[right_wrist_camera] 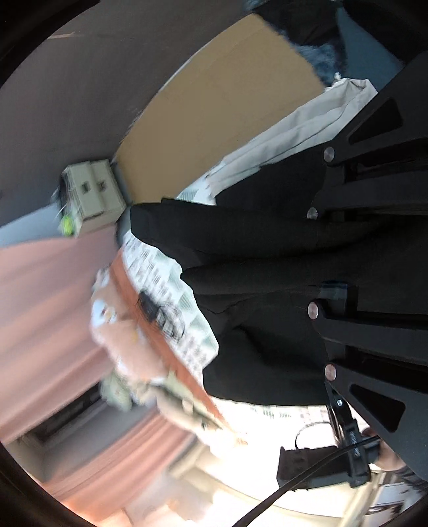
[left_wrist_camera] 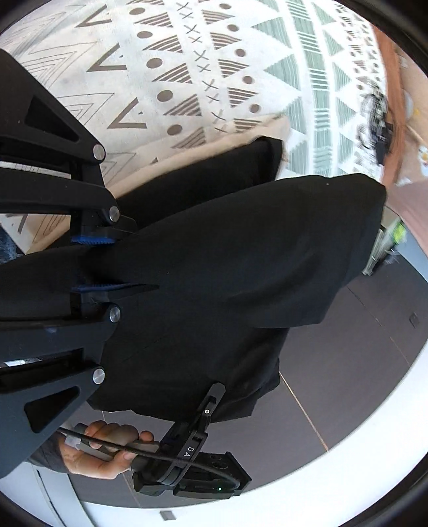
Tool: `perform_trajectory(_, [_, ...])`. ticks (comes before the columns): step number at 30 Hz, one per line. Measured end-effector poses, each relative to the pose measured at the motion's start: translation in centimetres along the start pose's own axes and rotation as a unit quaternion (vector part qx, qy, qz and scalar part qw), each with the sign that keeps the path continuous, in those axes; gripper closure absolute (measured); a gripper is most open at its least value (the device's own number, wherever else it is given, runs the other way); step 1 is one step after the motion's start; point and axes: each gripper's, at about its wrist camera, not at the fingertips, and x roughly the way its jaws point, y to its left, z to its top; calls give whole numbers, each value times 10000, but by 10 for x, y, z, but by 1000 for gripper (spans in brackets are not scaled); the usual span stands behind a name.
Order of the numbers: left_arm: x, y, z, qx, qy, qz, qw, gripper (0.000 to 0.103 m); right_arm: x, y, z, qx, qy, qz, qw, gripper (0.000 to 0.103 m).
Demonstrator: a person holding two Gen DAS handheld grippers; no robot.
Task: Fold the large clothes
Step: 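Lift the folded black jacket with both tools and carry it sideways, then lower the black jacket with both tools onto the beige folded stack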
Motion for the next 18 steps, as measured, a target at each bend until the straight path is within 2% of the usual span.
perform_trajectory(1, [7,2,2,25,74,133,9999,82,6,3,-2,35,110,-314,9994,69])
perform_trajectory(2, [15,3,1,143,158,373,9991,77,8,5,-4,-20,178,-708,9973,45])
perform_trajectory(4, [22,3,-1,319,213,593,9975,64,4,8,-10,-98,201,-988,9949,22])
perform_trajectory(6, [23,4,-4,500,233,524,9971,37,-11,8,-20,-122,251,-1104,9935,22])
perform_trajectory(7, [23,4,-5,532,204,507,9971,35,-25,6,-29,-83,167,-1239,9921,22])
perform_trajectory(9, [17,4,-8,580,137,459,9972,34,-47,4,-47,71,42,-1331,9911,22])
perform_trajectory(12, [7,5,-14,631,54,289,9976,34,-80,-13,-90,528,-245,-973,9935,22])
perform_trajectory(18, [-6,2,-26,831,-8,212,9963,34,-142,-22,-178,1159,-712,-769,9877,22])
